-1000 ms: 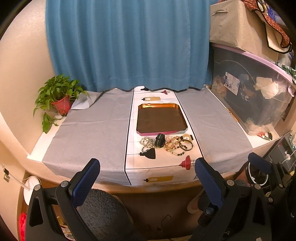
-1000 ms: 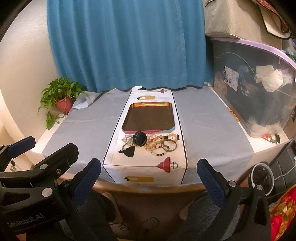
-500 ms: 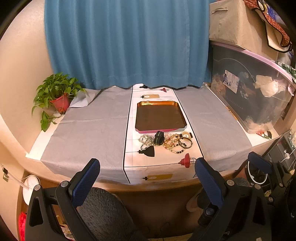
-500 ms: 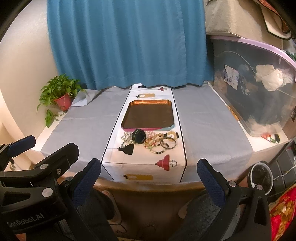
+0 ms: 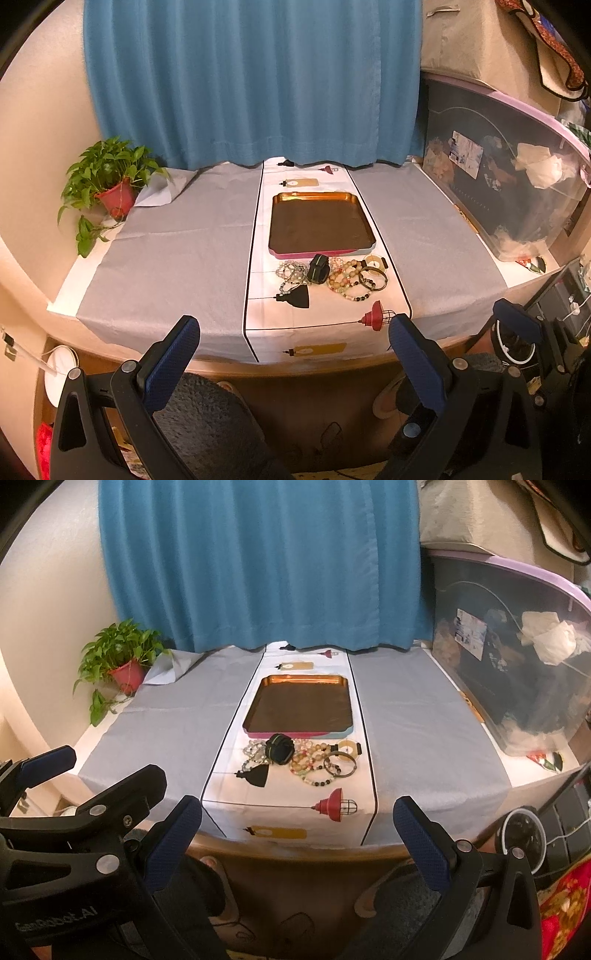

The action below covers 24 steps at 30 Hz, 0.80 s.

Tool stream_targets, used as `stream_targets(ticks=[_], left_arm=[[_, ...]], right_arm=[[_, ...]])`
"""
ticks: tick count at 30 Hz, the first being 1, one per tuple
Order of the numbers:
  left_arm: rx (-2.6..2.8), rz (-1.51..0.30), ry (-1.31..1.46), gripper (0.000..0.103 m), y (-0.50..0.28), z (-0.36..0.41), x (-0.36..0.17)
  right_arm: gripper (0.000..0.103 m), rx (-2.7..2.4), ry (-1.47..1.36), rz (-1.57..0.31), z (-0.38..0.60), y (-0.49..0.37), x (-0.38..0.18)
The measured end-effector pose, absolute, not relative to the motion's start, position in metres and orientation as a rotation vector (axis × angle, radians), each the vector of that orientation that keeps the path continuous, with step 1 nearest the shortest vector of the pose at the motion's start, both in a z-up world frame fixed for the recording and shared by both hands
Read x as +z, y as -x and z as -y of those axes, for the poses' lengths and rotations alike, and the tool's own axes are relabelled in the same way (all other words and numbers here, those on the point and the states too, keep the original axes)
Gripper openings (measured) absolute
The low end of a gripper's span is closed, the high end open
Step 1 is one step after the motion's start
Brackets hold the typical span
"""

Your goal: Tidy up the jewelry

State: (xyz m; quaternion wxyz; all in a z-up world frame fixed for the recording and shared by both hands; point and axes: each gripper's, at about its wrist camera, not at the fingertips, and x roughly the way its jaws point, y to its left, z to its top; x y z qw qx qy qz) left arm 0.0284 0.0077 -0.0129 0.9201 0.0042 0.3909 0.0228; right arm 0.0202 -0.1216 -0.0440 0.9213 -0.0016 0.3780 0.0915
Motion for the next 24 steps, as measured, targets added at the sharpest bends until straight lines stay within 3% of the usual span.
stream_targets(ticks=[13,24], left_arm=[[0.037,-0.884,-0.019,0.099,-0.067,-0.011,-0.056],[-0.165,-0.915,0.11,0.099,-0.126,-0.041,-0.144]], right_arm=[[0.103,0.224,-0.001,-0.825,0.12,-0.06,-0.081],[0.103,0.309,-0.039,-0.767,0.165,-0.134,-0.173]])
